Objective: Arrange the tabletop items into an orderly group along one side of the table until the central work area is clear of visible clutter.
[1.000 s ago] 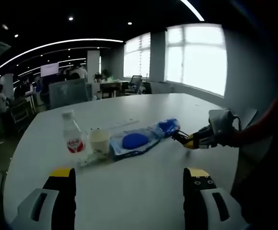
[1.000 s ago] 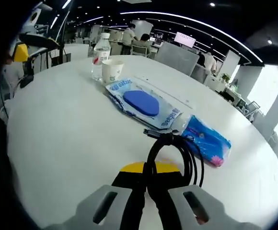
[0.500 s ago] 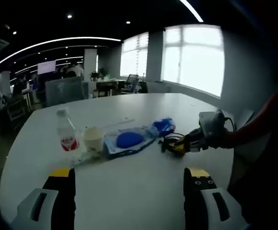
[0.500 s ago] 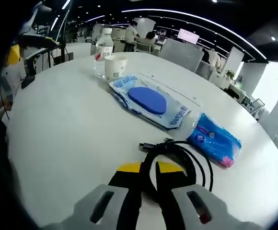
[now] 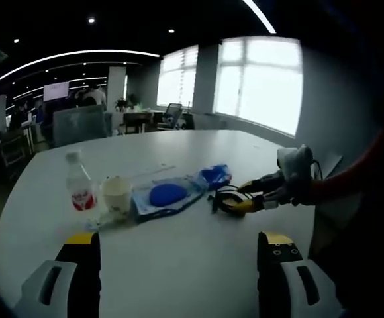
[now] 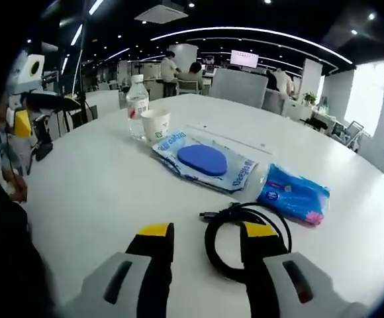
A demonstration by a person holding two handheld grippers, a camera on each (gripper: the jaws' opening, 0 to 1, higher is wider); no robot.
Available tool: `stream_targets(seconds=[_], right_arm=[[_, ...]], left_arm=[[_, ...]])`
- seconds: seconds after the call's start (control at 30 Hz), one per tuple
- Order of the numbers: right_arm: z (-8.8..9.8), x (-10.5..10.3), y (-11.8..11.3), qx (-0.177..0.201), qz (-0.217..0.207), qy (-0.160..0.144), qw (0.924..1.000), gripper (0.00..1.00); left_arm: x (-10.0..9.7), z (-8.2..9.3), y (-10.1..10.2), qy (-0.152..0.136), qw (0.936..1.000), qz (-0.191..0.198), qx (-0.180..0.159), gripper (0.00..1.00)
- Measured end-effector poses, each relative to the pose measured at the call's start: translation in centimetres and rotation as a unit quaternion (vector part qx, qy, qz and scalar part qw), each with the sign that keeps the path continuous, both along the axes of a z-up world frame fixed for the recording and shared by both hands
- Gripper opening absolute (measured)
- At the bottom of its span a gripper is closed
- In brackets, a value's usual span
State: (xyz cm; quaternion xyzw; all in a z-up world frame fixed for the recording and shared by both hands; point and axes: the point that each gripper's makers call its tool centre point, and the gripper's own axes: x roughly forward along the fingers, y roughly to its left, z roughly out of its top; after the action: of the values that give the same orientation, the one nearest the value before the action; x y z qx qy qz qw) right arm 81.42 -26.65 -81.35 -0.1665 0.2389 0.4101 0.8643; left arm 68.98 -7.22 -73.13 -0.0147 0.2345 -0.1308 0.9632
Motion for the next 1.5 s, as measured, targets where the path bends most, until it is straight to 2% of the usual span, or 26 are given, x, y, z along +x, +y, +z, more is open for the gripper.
stream_targets(seconds=[0.13,0.43,0.63,1.23,1.5], right_arm=[[1.6,-0.1,-0.9,0.027,-0.016,-0.006,0.9995,0.43],[5.3,-0.5,-2.3,0.074,-0.026,-0.014,0.9968,0.56],[6.7,-0.9,-3.3,0.085,-0.024,-0.014,0.9959,0.67],[8.0,-2.1,-6.0,0.114,-0.050,0.035,0.9916,1.00],[9.2,-2.7,-6.4,0.114,-0.053,0.038,0.9914,1.00]], left_arm=[[0.1,0.7,-0.2,-0.008,1.0000,0.003,-0.006,0.98],[-0.2,0.8,0.0,-0.006,1.0000,-0.001,0.005,0.99],[-0.6,0.8,0.1,-0.004,1.0000,0.003,0.007,1.00],[-1.6,0.5,-1.0,0.017,0.9998,-0.011,-0.005,1.00],[-1.9,1.1,-1.0,0.019,0.9997,-0.011,-0.014,1.00]])
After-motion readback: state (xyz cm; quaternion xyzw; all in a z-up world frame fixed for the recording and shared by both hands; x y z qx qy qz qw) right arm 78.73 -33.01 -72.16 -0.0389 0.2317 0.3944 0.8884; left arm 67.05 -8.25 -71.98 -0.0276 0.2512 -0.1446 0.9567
